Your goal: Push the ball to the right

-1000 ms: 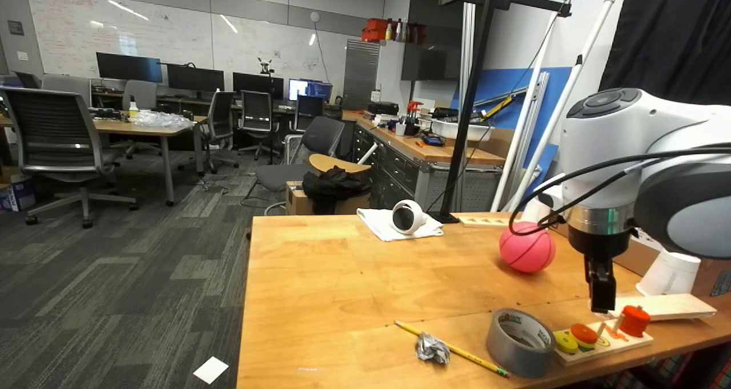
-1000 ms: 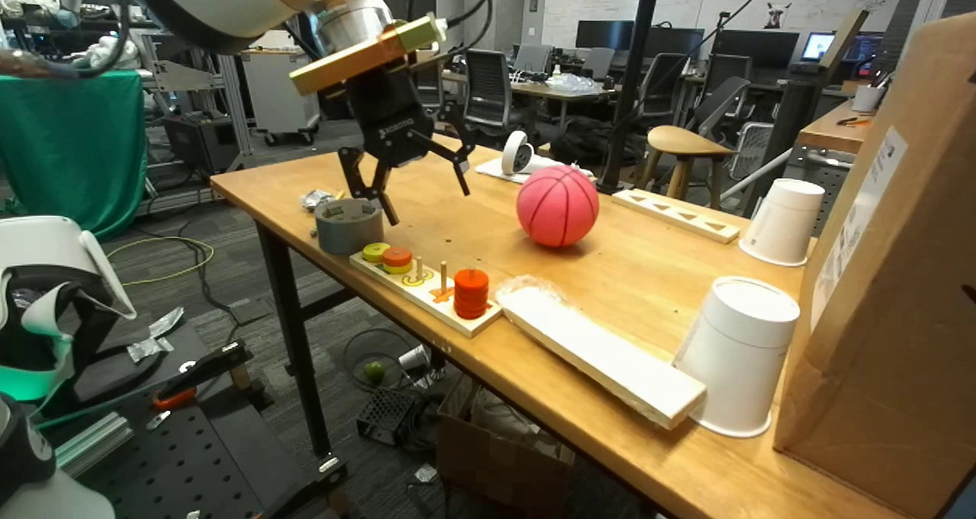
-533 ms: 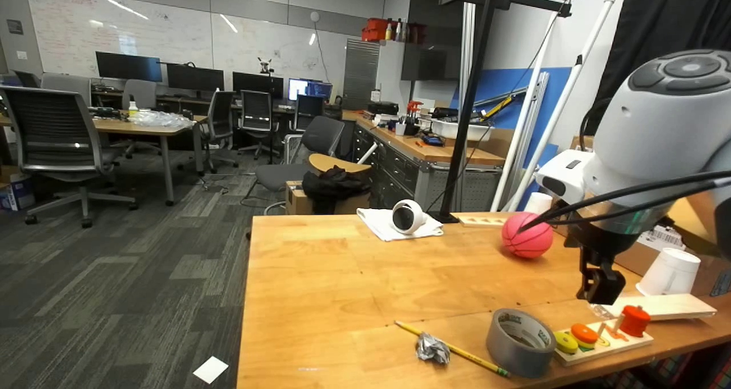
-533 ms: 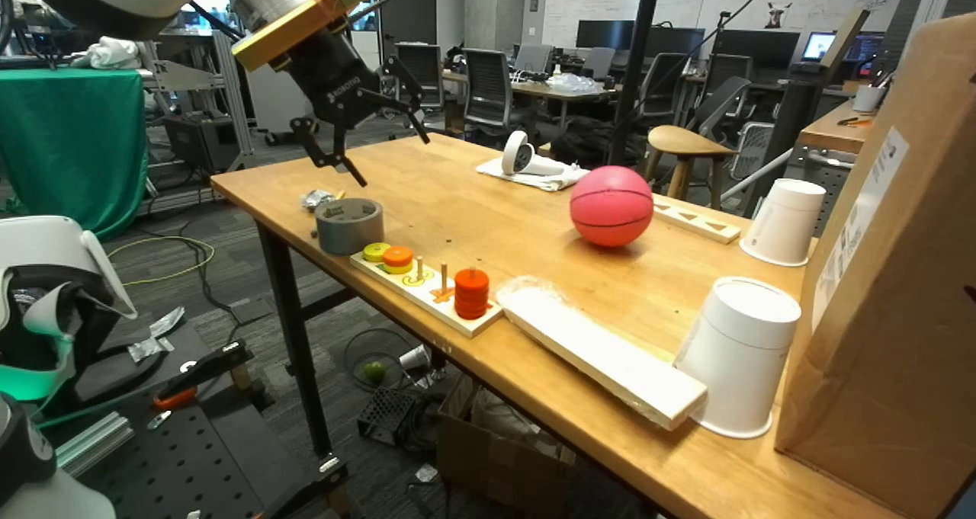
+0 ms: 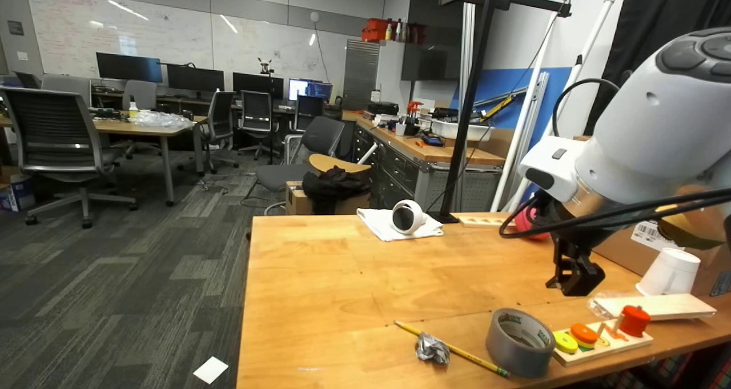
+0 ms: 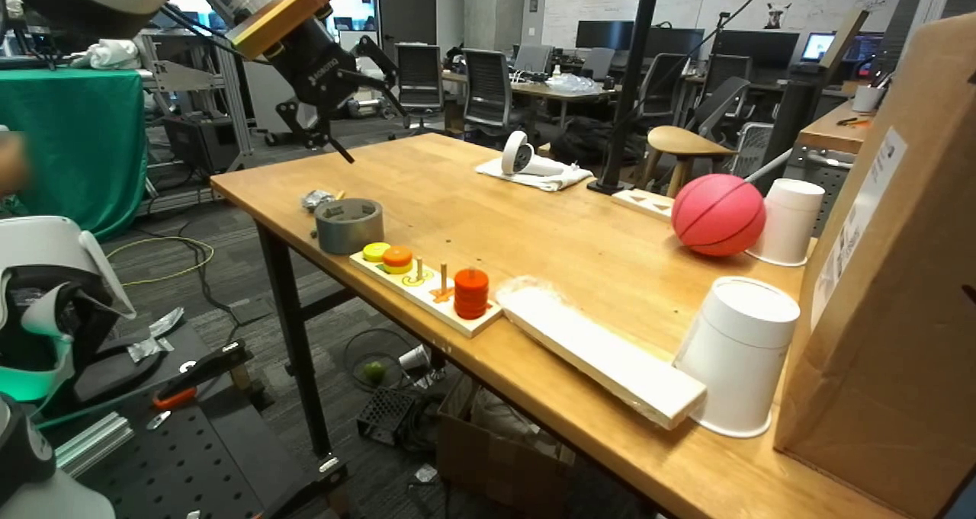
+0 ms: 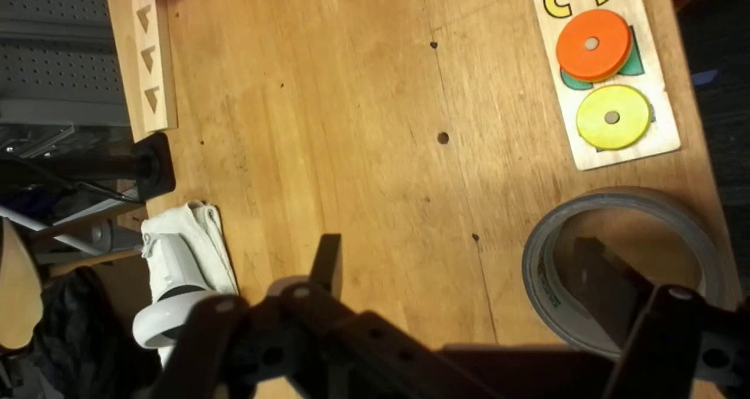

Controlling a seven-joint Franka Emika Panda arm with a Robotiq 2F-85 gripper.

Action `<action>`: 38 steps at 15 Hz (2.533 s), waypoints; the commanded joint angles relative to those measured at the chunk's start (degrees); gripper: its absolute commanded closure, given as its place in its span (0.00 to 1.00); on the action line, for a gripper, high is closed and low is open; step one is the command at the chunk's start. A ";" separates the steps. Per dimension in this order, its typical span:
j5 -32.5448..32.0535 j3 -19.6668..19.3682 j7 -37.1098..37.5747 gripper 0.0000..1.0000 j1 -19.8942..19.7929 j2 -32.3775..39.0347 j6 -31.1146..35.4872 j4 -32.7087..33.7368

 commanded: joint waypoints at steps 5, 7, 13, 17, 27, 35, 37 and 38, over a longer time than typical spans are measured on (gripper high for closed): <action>0.66 2.74 -1.49 0.00 0.12 13.07 -2.19 11.62; 3.32 1.98 -3.95 0.00 0.49 16.69 -3.21 15.21; 9.47 0.83 -12.57 0.00 -0.94 25.62 -6.69 26.50; 11.85 -0.28 -20.39 0.00 -2.76 30.72 -9.36 34.29; 9.48 -3.17 -36.70 0.00 -6.39 48.92 -24.22 55.79; -1.65 -9.11 -36.24 0.00 -7.64 58.26 -33.37 65.53; -4.16 -9.74 -35.90 0.00 -8.20 60.28 -34.80 67.45; -4.69 -9.84 -35.58 0.00 -8.46 61.11 -35.50 68.31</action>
